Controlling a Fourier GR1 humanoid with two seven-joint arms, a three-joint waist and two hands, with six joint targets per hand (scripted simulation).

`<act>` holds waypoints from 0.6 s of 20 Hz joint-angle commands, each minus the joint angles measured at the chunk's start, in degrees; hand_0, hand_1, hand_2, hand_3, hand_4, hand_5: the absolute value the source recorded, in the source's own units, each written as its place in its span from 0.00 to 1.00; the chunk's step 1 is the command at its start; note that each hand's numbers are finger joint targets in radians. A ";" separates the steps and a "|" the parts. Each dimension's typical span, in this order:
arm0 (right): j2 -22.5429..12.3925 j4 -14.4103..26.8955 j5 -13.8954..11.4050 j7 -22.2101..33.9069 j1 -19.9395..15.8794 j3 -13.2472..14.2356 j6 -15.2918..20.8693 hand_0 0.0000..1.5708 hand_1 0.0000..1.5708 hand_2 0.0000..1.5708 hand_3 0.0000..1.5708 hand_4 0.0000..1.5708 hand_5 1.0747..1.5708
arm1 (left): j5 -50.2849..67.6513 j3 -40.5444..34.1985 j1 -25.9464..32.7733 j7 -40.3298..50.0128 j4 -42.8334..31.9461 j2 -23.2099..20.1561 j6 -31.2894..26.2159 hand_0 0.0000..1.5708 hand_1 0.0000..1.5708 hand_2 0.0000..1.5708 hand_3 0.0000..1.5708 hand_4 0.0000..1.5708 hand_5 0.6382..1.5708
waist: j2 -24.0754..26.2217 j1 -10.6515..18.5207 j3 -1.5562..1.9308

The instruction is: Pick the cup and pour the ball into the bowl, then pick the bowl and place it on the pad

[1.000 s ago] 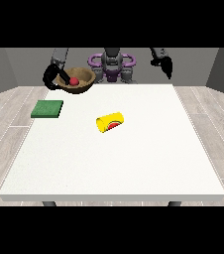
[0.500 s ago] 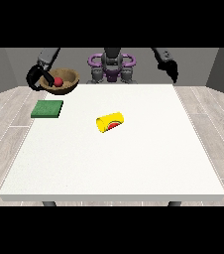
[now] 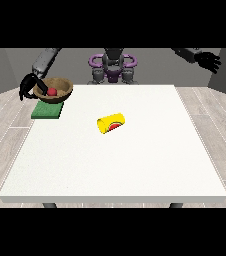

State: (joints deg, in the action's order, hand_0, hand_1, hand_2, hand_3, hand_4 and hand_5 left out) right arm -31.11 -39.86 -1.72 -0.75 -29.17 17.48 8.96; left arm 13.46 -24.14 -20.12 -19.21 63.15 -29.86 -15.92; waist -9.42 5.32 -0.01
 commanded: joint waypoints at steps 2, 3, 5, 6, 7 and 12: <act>-0.92 -0.38 1.40 -0.18 -2.12 1.64 -0.16 1.00 1.00 1.00 0.00 0.51 0.99 | 5.67 -6.80 -2.20 -2.44 -8.15 -8.55 -8.34 0.00 0.00 0.00 0.00 0.78 1.00 | -3.90 -0.33 -0.02; -0.76 -0.36 1.37 -2.20 -2.42 2.15 1.05 1.00 1.00 1.00 0.00 0.49 0.99 | 4.96 -6.88 -1.93 -3.18 -8.11 -9.05 -7.83 0.00 0.00 0.00 0.00 0.77 0.99 | -4.22 0.04 0.00; 1.08 -0.49 1.55 -2.46 -1.07 1.84 1.53 1.00 1.00 1.00 0.00 0.48 0.99 | 4.34 -7.38 -0.38 -5.85 -10.39 -9.77 -8.99 0.00 0.00 0.00 0.00 0.76 0.98 | -2.90 -0.72 -0.01; -1.96 0.85 1.98 0.26 -3.06 3.05 0.82 1.00 1.00 1.00 0.00 0.44 0.99 | 4.15 -7.01 -0.67 -6.45 -10.71 -9.41 -9.07 0.00 0.00 0.00 0.00 0.76 0.99 | -4.37 -0.34 0.00; -2.86 3.12 3.92 -1.47 -2.44 5.64 0.29 1.00 1.00 1.00 0.16 0.35 0.98 | 3.21 -5.59 -0.02 -5.98 -6.88 -6.41 -5.83 0.00 0.00 0.00 0.00 0.75 0.99 | -4.15 -0.51 0.04; -4.17 5.99 2.64 -1.93 -4.38 5.35 1.49 0.54 0.54 0.56 0.70 0.00 0.88 | 4.15 -6.62 -2.52 -5.81 -8.80 -9.43 -6.98 0.00 0.00 0.00 0.00 0.75 0.98 | -7.49 -0.36 0.03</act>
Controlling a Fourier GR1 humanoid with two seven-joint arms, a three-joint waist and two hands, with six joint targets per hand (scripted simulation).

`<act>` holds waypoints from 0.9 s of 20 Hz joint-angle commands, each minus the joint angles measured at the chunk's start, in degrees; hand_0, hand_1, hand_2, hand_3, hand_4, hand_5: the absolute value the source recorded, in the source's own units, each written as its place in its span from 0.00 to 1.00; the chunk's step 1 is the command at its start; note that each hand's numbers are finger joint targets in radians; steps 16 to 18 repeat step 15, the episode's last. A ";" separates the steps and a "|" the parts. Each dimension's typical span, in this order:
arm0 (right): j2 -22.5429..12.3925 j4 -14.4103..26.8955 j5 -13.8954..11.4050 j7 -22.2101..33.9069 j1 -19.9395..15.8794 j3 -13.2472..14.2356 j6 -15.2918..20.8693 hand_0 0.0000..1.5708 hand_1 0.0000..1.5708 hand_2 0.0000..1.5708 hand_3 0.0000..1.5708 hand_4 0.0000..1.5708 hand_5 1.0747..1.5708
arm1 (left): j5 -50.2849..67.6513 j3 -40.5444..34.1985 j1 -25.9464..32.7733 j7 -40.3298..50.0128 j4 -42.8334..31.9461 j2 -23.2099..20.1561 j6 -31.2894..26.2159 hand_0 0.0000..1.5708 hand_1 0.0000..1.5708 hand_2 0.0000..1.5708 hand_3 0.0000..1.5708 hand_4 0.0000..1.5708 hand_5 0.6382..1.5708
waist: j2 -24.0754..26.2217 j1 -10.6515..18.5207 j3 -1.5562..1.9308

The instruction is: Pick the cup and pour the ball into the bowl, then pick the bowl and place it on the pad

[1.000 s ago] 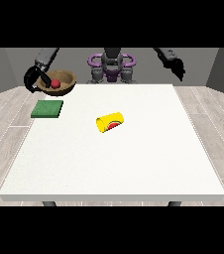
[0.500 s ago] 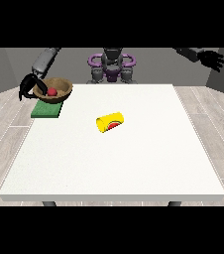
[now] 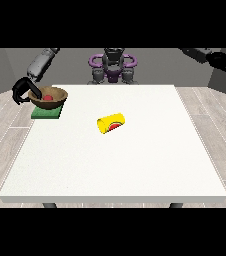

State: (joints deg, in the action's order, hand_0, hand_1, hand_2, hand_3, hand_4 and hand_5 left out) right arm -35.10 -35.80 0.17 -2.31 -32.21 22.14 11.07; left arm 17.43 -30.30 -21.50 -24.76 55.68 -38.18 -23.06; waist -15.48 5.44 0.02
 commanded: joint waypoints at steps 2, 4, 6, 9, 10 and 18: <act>-1.68 1.74 0.85 2.63 -3.62 0.46 -1.64 0.27 0.27 0.36 0.58 0.00 0.89 | 0.79 -1.22 -1.74 -1.99 -3.10 -2.70 -2.16 0.00 0.00 0.00 0.00 0.75 0.98 | -2.06 0.52 -0.03; -1.92 3.04 1.24 1.85 -3.73 0.47 -3.78 0.00 0.00 0.27 0.41 0.00 0.78 | 0.73 -0.67 -0.76 0.06 -1.76 -2.46 -1.57 0.00 0.00 0.00 0.00 0.75 0.98 | -0.61 1.04 0.00; -4.36 6.38 2.18 1.00 -2.43 2.12 -6.05 0.00 0.00 0.12 0.08 0.00 0.64 | 0.97 0.57 1.72 2.86 2.98 -0.72 -0.80 0.00 0.00 0.00 0.00 0.75 0.98 | 2.18 1.82 0.05; -4.08 8.16 0.15 2.46 -3.56 0.39 -4.94 0.00 0.00 0.00 0.00 0.00 0.58 | -1.04 7.74 0.30 8.27 12.42 7.89 4.63 0.00 0.00 0.00 0.00 0.64 1.00 | 6.43 1.94 0.16; -3.97 7.90 -1.00 6.77 -3.60 -1.28 -5.07 0.00 0.00 0.00 0.00 0.00 0.57 | -1.48 9.96 0.56 12.75 12.42 8.88 4.76 0.00 0.00 0.00 0.00 0.57 0.99 | 12.09 1.61 0.14; 2.43 0.68 0.29 8.74 -8.09 -4.48 -9.51 0.00 0.00 0.00 0.00 0.30 0.72 | -4.00 11.32 1.78 15.87 7.16 11.23 8.66 0.00 0.00 0.00 0.00 0.57 0.99 | 22.00 -3.01 -0.10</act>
